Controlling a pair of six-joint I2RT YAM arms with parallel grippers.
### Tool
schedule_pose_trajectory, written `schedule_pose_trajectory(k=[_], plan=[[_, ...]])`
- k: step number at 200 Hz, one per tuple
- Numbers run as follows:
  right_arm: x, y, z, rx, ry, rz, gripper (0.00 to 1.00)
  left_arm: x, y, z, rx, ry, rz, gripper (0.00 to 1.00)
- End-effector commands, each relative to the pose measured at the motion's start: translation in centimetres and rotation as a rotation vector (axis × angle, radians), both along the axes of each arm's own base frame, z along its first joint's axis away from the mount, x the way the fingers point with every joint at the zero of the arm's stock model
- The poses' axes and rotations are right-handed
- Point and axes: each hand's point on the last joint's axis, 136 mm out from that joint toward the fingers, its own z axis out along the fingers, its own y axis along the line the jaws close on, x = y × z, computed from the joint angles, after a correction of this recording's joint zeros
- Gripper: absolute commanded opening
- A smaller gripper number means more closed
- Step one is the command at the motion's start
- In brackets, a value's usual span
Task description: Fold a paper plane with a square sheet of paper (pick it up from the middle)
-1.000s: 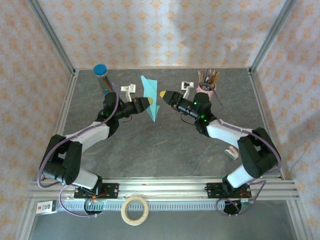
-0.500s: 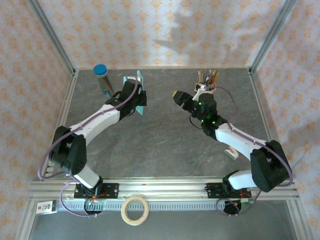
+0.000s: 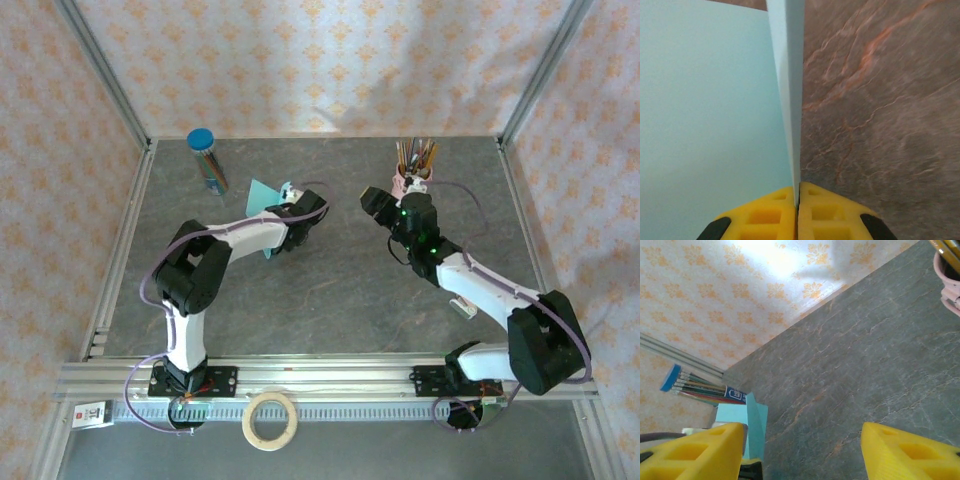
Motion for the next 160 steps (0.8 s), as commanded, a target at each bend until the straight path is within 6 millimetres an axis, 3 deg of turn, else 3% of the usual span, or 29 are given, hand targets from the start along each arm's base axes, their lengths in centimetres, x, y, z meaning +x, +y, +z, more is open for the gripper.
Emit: schedule_pose_trajectory(k=[1, 43, 109, 160], plan=[[-0.1, -1.0, -0.3, -0.021, 0.007, -0.039, 0.62, -0.6, 0.9, -0.4, 0.127, 0.012, 0.013, 0.08], [0.0, -0.8, -1.3, -0.015, 0.035, -0.035, 0.62, -0.7, 0.4, -1.9, 0.181, 0.026, 0.004, 0.10], [0.1, -0.8, -2.0, -0.011, 0.055, -0.040, 0.62, -1.1, -1.1, -3.4, 0.073, 0.040, 0.017, 0.24], [0.3, -0.5, -2.3, 0.001, 0.064, -0.033, 0.62, -1.1, -2.3, -2.8, -0.023, 0.032, 0.011, 0.29]])
